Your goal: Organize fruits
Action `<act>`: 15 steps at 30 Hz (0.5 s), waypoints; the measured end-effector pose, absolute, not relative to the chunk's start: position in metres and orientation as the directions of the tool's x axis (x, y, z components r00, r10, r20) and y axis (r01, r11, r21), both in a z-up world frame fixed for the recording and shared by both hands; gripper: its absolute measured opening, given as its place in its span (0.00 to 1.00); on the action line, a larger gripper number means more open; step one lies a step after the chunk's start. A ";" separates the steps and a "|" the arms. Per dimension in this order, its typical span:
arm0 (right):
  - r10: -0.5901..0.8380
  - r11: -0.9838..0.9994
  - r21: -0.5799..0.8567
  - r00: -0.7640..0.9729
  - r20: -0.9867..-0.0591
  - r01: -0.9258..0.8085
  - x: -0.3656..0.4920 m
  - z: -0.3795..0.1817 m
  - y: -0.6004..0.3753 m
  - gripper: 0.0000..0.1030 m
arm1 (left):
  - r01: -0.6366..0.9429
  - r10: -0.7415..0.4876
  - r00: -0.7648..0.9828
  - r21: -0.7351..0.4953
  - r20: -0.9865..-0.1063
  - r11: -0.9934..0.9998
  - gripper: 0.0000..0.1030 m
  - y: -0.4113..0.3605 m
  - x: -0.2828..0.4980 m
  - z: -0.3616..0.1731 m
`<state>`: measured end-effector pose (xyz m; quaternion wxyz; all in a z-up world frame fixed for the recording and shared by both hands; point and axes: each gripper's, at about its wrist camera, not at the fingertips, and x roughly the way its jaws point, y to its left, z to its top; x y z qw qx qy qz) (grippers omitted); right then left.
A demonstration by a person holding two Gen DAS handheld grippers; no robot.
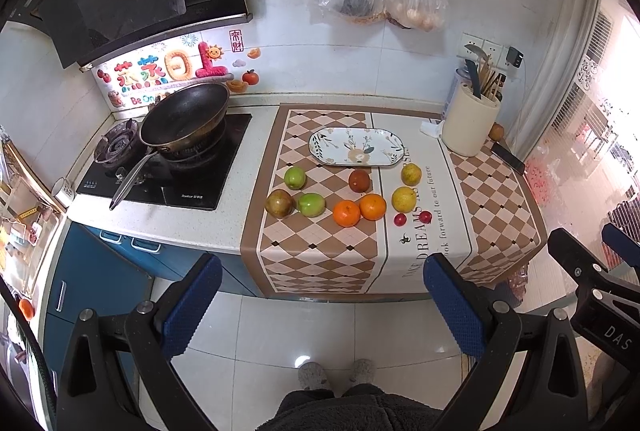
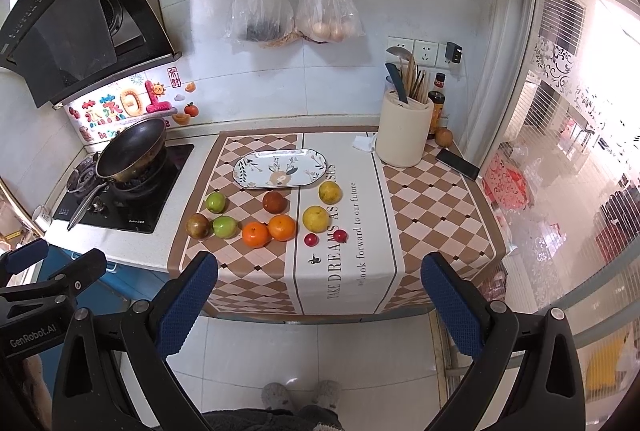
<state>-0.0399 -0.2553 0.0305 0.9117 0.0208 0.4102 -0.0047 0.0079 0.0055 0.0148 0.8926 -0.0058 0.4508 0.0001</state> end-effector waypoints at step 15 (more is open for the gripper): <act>0.008 0.999 0.034 0.666 -0.746 0.025 -0.041 0.032 -0.254 1.00 | -0.007 -0.005 0.597 -0.011 -0.802 1.000 1.00 0.003 0.010 0.018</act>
